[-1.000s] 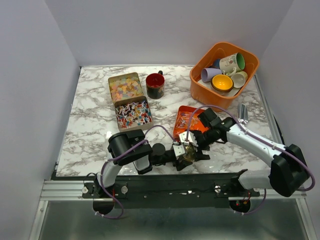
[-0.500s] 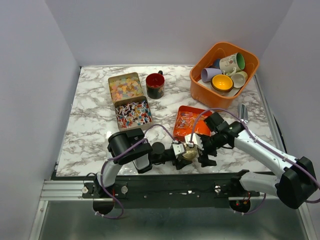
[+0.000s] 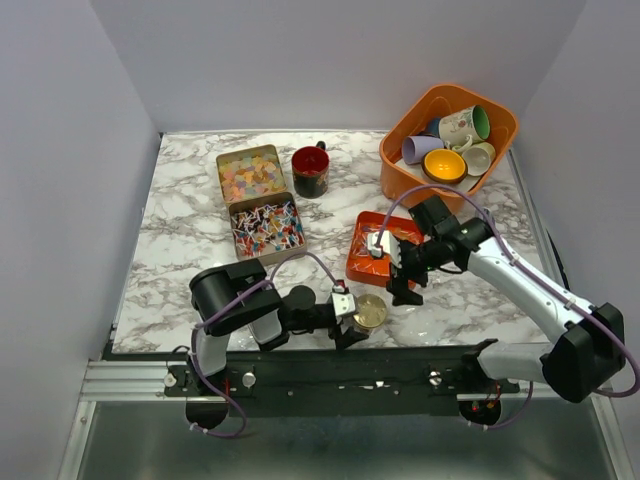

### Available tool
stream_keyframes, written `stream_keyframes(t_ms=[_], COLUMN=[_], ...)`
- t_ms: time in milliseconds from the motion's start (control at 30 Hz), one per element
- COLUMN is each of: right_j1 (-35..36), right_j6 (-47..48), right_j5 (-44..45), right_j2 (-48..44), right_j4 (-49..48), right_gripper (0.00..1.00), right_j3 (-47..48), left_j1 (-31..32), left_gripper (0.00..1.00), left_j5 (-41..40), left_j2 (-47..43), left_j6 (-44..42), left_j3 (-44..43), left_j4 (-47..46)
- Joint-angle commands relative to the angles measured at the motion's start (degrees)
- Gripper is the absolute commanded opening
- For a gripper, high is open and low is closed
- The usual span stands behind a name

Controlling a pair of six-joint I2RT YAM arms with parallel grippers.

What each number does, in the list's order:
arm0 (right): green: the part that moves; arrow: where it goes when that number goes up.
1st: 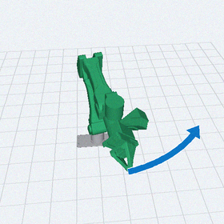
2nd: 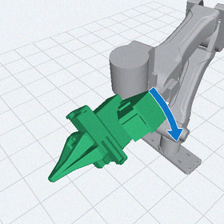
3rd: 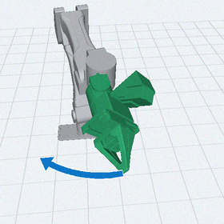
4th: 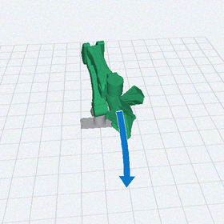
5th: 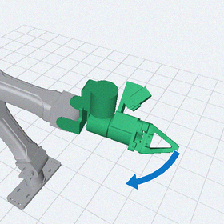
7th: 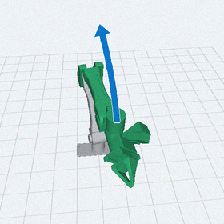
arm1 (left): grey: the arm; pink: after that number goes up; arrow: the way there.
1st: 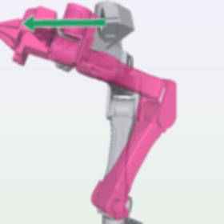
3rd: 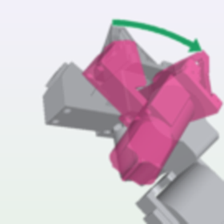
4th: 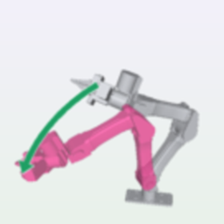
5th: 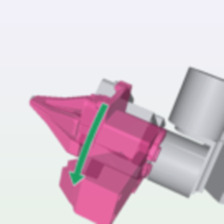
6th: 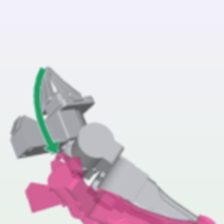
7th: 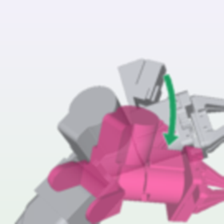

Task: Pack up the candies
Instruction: Move the packing bottle to the center of the board, then reset both arms

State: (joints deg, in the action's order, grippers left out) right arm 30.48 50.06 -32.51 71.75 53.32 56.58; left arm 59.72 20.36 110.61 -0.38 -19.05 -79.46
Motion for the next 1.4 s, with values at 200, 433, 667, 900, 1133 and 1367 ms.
stream_keyframes(t_ms=[200,433,667,900,1133,1367], right_j1=[-1.0,-1.0,-1.0,-1.1,-5.2,-40.6], right_j6=[-6.5,-9.2,-10.5,-13.8,-28.1,-55.1], right_j5=[-3.8,0.3,3.5,9.3,17.9,3.9], right_j2=[2.4,2.3,0.3,-2.4,-4.2,-5.8], right_j4=[-0.8,-3.2,-1.8,-3.7,-8.2,-11.4], right_gripper=[1.0,1.0,1.0,1.0,1.0,1.0], right_j3=[7.8,8.8,11.3,10.7,15.1,13.7], left_j1=[-0.5,-4.7,-8.2,-8.6,-9.4,-19.9], left_gripper=[0.99,0.99,0.99,0.99,0.99,0.99], left_j5=[4.3,-7.3,-2.7,6.8,-7.9,-20.8], left_j2=[-6.6,-14.8,-28.7,-45.1,-60.9,-61.1], left_j6=[-2.3,-4.3,-13.1,-17.2,-18.2,-9.8], left_j3=[3.3,1.9,3.5,2.5,-3.8,-16.1], left_j4=[-1.1,14.9,29.3,50.8,67.4,75.3])
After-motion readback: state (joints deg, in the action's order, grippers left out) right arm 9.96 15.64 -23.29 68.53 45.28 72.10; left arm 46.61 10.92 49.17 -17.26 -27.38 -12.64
